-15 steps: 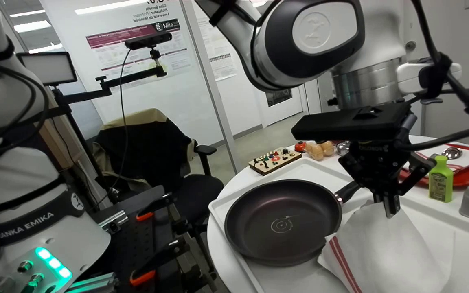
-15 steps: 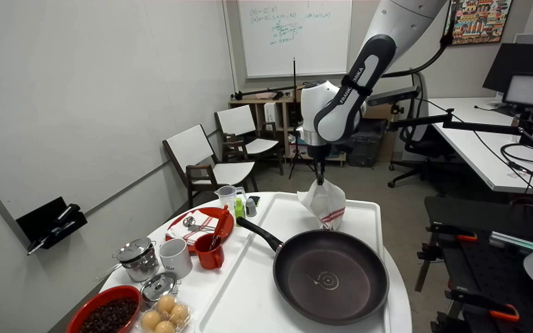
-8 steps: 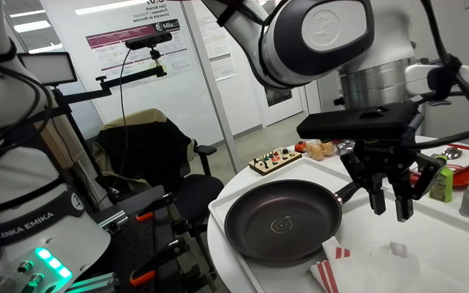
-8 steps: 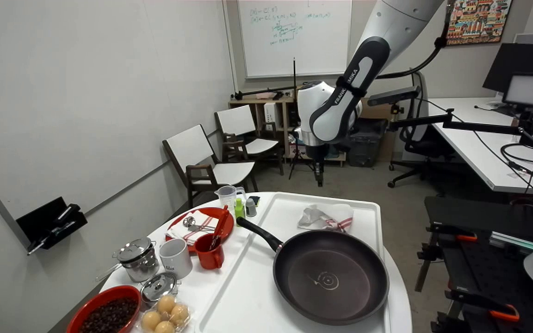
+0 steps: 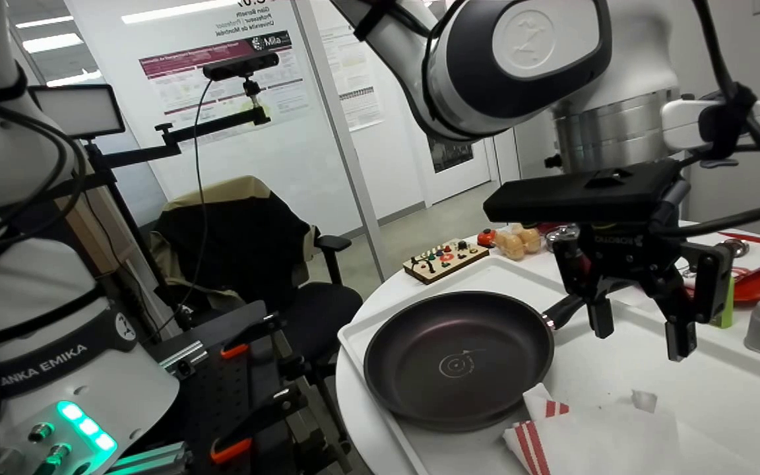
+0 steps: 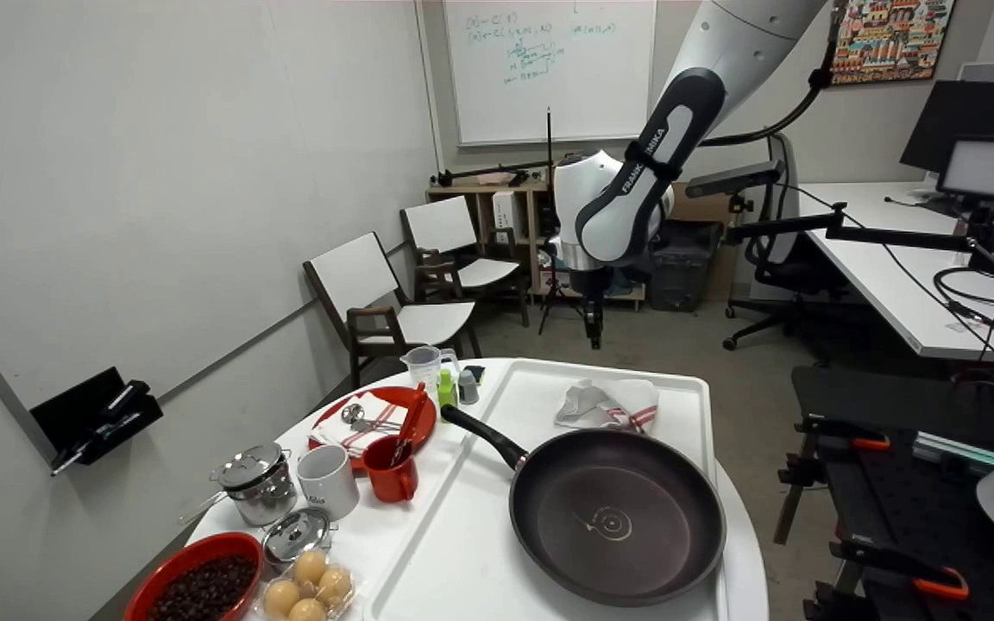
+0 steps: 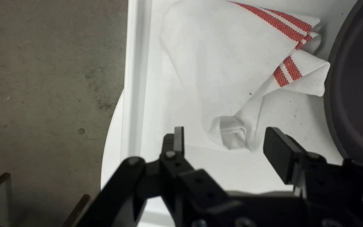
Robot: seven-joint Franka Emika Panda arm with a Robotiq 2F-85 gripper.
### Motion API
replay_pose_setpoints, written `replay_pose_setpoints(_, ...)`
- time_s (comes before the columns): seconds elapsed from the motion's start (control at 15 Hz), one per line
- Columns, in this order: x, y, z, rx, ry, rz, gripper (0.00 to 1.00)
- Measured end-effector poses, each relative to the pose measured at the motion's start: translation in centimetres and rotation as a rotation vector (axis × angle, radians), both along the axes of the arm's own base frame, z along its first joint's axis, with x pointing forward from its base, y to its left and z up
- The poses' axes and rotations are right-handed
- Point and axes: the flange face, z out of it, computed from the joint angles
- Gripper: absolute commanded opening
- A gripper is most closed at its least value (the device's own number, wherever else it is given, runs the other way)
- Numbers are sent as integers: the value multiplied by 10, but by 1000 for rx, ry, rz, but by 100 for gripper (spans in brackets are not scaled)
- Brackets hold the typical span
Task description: Use the towel to clean the pan
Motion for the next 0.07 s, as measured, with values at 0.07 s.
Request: replay_pose_setpoints(0.07,0,0,0,0,0,0,67)
